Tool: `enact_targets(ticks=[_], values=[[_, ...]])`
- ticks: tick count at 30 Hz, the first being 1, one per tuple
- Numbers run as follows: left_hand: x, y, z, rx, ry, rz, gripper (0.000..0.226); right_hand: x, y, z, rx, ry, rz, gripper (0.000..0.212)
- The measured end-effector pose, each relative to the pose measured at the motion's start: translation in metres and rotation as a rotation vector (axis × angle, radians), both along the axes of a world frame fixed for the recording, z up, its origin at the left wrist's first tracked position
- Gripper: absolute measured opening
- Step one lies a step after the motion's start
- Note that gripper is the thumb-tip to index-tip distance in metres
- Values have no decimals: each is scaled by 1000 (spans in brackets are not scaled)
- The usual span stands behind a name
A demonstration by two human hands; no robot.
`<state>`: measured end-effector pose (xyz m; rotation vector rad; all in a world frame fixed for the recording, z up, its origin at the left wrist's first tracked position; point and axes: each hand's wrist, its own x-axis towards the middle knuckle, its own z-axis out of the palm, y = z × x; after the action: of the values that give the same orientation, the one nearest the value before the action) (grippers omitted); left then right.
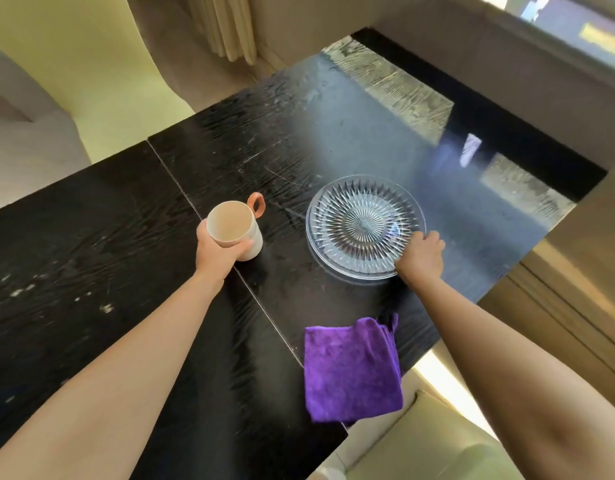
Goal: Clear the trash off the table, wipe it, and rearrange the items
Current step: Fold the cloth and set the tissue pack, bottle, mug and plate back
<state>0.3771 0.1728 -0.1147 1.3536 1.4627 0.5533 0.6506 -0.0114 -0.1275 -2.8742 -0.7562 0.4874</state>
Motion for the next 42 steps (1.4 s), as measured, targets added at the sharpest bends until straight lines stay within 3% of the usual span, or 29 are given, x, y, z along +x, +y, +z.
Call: enact_targets(ticks=[6, 9, 13, 18, 31, 42], values=[[3, -2, -3, 25, 0, 15, 93, 10, 3, -11, 236, 264, -317, 56], [0, -6, -2, 33, -5, 9, 92, 10, 8, -16, 343, 353, -442, 45], [-9, -11, 9, 40, -31, 15, 91, -2, 22, -10, 571, 619, -615, 21], [-38, -15, 32, 66, -69, 40, 89, -26, 51, 0, 802, 829, -667, 29], [-212, -80, 77, 104, -133, 277, 89, -177, 110, 33, 766, 1000, -408, 30], [-381, -190, 86, 36, -130, 546, 82, -378, 124, 23, 531, 1179, -261, 25]])
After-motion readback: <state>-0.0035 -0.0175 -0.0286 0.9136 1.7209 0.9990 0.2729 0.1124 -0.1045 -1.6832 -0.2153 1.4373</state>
